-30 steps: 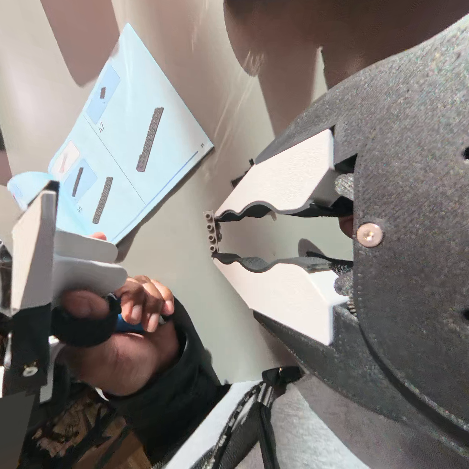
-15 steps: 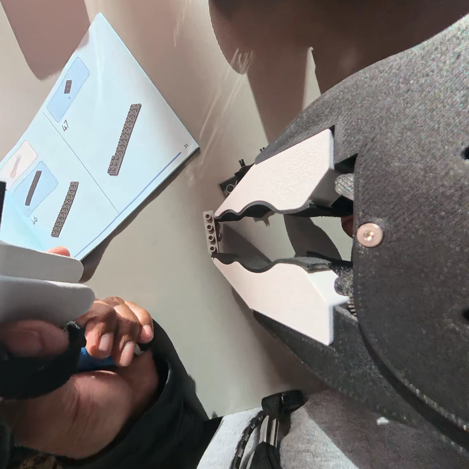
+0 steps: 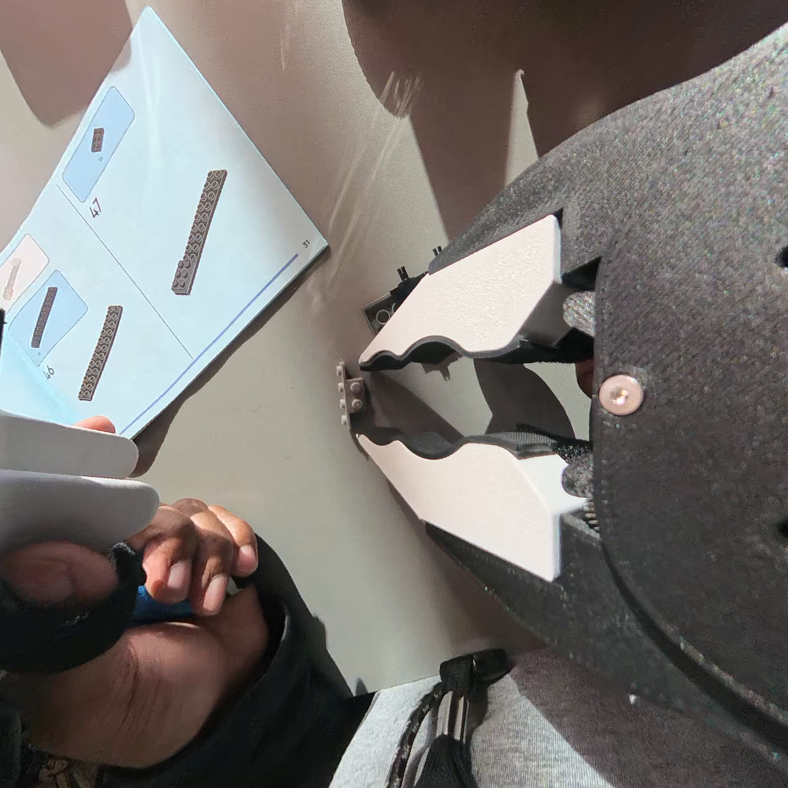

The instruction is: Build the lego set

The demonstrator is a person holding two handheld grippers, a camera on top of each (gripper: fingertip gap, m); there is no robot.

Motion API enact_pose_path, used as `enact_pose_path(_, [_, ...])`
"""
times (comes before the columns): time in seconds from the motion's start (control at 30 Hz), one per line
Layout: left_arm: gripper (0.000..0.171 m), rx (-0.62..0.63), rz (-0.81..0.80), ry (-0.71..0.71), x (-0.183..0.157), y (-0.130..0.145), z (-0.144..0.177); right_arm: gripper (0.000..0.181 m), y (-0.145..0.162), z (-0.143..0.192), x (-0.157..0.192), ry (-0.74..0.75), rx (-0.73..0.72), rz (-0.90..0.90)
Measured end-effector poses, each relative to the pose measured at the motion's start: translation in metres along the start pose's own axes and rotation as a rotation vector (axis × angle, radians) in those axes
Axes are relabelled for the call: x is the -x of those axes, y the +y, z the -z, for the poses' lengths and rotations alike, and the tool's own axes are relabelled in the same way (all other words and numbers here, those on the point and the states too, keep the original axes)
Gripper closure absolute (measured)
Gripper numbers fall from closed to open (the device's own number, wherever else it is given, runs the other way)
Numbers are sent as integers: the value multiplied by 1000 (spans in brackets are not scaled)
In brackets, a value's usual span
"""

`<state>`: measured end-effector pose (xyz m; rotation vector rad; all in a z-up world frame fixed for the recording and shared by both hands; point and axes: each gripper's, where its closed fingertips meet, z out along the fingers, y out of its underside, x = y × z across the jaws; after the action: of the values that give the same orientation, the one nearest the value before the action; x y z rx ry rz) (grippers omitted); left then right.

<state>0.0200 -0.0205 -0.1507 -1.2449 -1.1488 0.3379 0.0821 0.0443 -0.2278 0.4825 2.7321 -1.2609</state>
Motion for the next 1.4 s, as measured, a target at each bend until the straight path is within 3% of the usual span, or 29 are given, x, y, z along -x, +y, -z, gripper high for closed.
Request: enact_pose_path(1.4, [144,21,8,-32,5,2,-3,154,-12,11,1,-71,-109,-62])
